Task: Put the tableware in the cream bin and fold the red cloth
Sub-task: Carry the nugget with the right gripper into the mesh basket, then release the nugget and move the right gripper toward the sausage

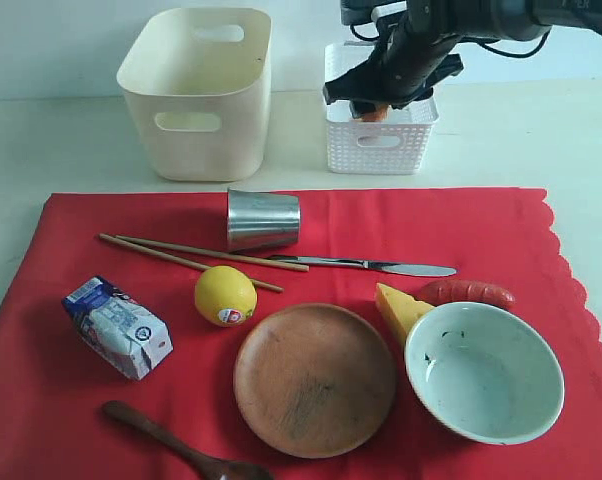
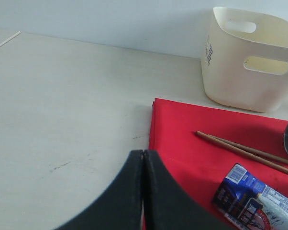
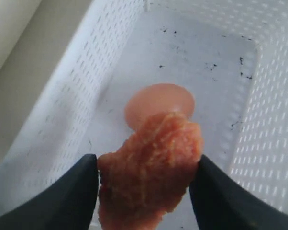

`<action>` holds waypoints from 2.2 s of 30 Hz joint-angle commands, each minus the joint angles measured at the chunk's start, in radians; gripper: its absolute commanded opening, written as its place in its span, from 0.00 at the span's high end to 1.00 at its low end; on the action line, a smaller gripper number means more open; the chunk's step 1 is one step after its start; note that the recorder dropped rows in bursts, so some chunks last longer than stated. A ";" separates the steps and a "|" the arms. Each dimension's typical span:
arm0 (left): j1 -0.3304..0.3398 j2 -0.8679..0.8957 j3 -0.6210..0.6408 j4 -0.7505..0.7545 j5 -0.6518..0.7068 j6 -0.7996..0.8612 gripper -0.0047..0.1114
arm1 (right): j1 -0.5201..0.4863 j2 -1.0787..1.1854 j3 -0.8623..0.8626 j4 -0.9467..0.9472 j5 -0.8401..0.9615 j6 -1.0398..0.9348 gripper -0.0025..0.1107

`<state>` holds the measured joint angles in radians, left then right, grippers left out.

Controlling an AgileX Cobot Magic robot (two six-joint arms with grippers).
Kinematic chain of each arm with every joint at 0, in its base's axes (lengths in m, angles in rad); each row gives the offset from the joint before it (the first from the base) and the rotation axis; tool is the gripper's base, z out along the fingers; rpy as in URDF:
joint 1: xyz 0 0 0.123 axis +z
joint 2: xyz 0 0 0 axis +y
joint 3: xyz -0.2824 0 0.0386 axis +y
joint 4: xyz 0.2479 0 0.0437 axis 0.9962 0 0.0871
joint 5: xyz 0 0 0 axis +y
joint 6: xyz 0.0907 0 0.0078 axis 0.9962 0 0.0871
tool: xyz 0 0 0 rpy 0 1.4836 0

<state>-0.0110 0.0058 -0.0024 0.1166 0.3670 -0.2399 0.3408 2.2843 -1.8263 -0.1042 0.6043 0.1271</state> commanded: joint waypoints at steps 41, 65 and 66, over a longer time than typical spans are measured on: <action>0.002 -0.006 0.002 0.004 -0.006 0.000 0.96 | -0.004 -0.312 0.169 -0.031 0.481 0.102 0.82; 0.002 -0.006 0.002 0.004 -0.006 0.000 0.96 | -0.004 -0.824 0.817 -0.034 0.186 -0.127 0.82; 0.002 -0.006 0.002 0.004 -0.006 0.000 0.96 | -0.004 -0.826 0.823 -0.034 0.186 -0.154 0.82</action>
<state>-0.0110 0.0058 -0.0024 0.1166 0.3670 -0.2399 0.3408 1.4736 -1.0219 -0.1303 0.8067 0.0505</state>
